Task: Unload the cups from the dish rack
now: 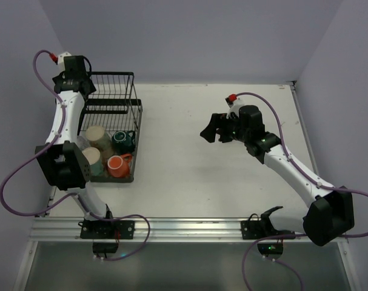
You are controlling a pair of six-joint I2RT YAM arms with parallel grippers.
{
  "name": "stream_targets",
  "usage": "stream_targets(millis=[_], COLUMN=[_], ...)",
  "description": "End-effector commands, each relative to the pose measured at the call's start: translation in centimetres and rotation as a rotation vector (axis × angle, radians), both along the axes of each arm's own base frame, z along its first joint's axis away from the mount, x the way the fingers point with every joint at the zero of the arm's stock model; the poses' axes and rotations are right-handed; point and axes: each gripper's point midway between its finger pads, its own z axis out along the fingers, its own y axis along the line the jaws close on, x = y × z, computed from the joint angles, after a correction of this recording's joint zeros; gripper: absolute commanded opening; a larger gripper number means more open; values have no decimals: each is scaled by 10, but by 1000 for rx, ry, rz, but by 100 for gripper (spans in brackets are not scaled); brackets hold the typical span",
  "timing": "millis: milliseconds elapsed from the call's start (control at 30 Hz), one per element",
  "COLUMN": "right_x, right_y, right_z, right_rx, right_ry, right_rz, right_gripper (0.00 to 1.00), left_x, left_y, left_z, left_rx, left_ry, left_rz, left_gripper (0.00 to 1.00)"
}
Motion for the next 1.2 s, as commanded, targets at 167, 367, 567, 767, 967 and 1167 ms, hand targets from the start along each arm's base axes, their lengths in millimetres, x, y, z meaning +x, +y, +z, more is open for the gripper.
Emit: stream_targets(millis=[167,367,567,767,967,1167], right_x=[5,6,6,4,4,1], right_y=[3,3,5,8,7,10], right_z=[2,2,0,3,9,15], right_rx=[12,12,12,27,43,78], right_ry=[-21,-20,-13,-35,-61,-77], right_rz=[2,1,4,9,1,10], right_gripper=[84,84,84,84,84,84], left_x=[2,2,0,-4,-12,-30], left_y=[14,14,6,-19,-33,-53], left_z=[-10,-10,15,56,80,113], left_rx=[54,63,45,-27,-68,-122], left_ry=[0,-7,-89,-230,-315,-421], left_rz=[28,19,-15,-116,-163,-231], left_gripper=[73,57,36,27,27,25])
